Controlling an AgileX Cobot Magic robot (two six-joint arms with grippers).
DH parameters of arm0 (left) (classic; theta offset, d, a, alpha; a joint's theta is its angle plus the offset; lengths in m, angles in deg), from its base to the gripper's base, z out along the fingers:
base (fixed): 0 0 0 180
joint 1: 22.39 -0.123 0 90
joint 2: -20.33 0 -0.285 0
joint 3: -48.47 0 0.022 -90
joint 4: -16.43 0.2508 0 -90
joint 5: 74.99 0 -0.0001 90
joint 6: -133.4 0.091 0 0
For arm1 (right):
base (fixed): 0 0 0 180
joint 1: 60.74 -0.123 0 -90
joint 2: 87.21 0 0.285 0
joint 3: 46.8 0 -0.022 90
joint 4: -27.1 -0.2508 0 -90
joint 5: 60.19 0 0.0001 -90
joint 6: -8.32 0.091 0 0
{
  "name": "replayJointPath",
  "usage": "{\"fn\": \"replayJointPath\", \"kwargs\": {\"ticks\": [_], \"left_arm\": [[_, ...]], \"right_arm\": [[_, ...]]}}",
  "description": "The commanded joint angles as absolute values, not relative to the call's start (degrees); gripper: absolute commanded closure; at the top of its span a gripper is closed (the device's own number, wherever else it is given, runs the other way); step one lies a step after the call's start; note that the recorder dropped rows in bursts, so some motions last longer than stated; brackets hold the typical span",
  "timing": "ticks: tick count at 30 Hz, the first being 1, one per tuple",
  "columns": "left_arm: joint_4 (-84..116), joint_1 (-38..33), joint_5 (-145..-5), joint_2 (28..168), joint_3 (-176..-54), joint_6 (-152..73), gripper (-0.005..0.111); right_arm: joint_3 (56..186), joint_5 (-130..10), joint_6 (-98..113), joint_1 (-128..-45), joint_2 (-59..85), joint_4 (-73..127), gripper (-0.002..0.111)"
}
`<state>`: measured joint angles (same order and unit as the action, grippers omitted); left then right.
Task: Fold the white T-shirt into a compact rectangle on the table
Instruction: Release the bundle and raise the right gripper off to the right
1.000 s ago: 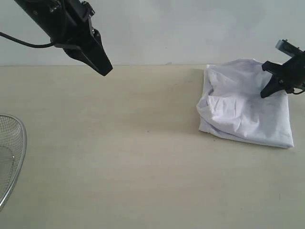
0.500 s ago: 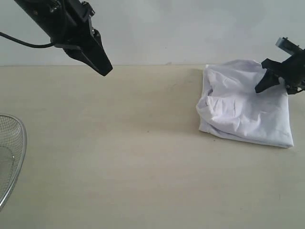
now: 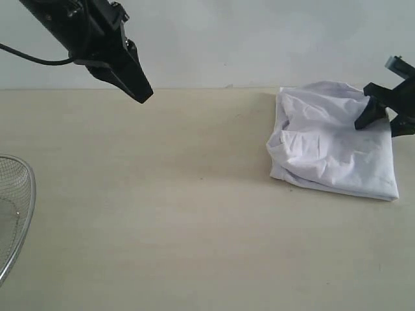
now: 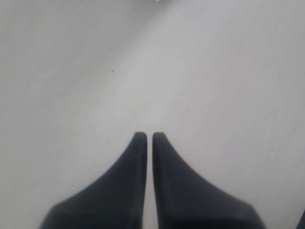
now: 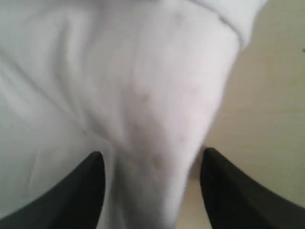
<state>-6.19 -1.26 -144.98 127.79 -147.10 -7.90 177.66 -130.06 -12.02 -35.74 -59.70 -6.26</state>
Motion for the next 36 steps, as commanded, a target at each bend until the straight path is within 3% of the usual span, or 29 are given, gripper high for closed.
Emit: {"fn": "replayJointPath", "kwargs": {"ticks": [1,21,26,31,36], "left_arm": [[-6.67,-1.43,-144.95,127.24,-146.82,-8.38,0.102],[-6.66,-1.43,-144.95,127.14,-146.82,-8.04,0.102],[-6.66,-1.43,-144.95,127.14,-146.82,-8.04,0.102],[-6.66,-1.43,-144.95,125.92,-146.82,-8.04,0.102],[-9.52,-2.10,-144.95,122.81,-146.82,-8.04,0.102]], "right_arm": [[174.40,-130.15,-12.86,-34.61,-56.75,-7.89,0.054],[168.34,-130.15,-12.60,-28.72,-46.86,-8.05,0.056],[163.24,-130.15,-13.21,-28.68,-42.95,-8.15,0.075],[153.62,-130.15,-17.56,-28.68,-38.56,-12.69,0.106],[138.12,-128.49,-25.92,-28.78,-29.96,-23.30,0.108]]}}
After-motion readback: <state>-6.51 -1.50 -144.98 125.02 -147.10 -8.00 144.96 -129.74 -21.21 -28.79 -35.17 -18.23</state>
